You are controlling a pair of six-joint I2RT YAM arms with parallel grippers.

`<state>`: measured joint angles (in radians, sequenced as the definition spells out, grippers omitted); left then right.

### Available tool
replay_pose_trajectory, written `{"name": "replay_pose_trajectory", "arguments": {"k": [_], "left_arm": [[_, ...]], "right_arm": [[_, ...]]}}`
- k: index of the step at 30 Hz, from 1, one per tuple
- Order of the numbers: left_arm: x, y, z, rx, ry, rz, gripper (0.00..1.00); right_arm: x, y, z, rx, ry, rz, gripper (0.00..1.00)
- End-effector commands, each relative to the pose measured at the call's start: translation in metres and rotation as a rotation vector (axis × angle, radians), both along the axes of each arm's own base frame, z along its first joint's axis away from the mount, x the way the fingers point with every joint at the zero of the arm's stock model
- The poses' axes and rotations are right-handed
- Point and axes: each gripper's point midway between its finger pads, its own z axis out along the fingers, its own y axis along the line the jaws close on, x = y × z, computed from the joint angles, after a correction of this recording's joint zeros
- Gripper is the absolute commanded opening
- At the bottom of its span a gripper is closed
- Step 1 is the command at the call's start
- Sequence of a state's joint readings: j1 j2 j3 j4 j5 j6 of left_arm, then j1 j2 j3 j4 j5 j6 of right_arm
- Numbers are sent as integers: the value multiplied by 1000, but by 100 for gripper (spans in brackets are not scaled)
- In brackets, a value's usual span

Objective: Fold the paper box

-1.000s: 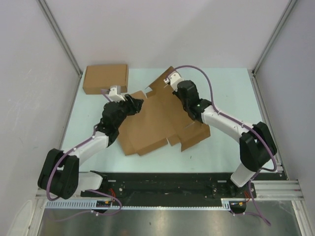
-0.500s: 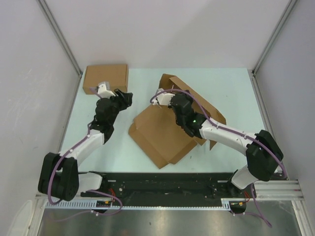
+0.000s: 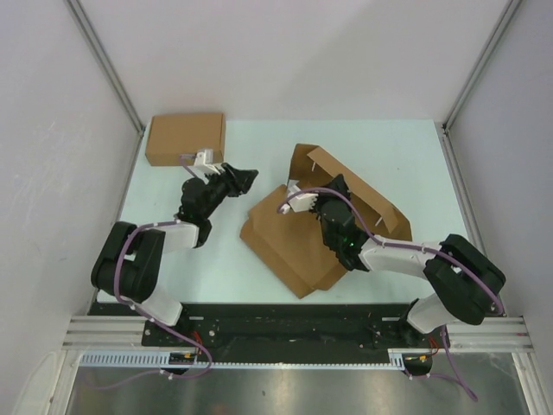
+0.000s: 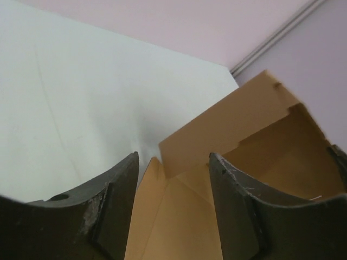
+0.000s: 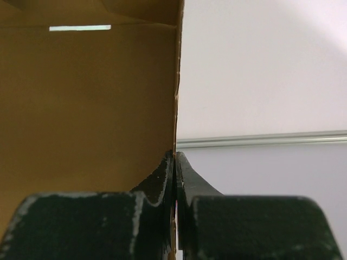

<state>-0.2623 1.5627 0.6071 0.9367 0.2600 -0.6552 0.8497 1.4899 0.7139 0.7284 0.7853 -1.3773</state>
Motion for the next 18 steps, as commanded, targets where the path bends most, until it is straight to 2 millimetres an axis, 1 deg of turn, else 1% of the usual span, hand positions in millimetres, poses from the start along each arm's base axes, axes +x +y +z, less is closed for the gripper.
{"name": "replay_pose_trajectory", "arguments": {"k": [1, 3, 4, 5, 6, 7, 9, 10, 12, 13, 14, 18], "left_arm": [[-7, -18, 43, -32, -231, -114, 62], [-6, -21, 38, -42, -227, -124, 64], [-6, -23, 41, -48, -240, -129, 64], [-5, -26, 39, -49, -237, -133, 64], [-5, -28, 39, -41, -247, -138, 64], [-7, -35, 43, -39, -267, -157, 63], [-10, -45, 42, -10, -291, -186, 62], [-14, -54, 43, 1, -302, -209, 61], [-16, -60, 39, 39, -322, -223, 61], [-18, -65, 38, 48, -325, -235, 62], [-17, -66, 33, 56, -318, -236, 62], [-15, -69, 25, 65, -311, -242, 62]], "right_arm": [[-8, -7, 27, 202, -107, 22, 0], [-8, -7, 28, 248, -100, 34, 0], [-8, -5, 21, 239, -70, 46, 0], [-9, -4, 19, 269, -58, 59, 0], [-9, -1, 22, 287, -55, 87, 0], [-8, -1, 20, 292, -42, 92, 0], [-7, 2, 19, 326, -30, 116, 0], [-7, 0, 16, 322, -12, 113, 0], [-8, 3, 13, 341, 13, 131, 0], [-9, 1, 10, 336, 33, 129, 0], [-9, 0, 8, 339, 44, 130, 0], [-12, 1, -1, 350, 98, 151, 0]]}}
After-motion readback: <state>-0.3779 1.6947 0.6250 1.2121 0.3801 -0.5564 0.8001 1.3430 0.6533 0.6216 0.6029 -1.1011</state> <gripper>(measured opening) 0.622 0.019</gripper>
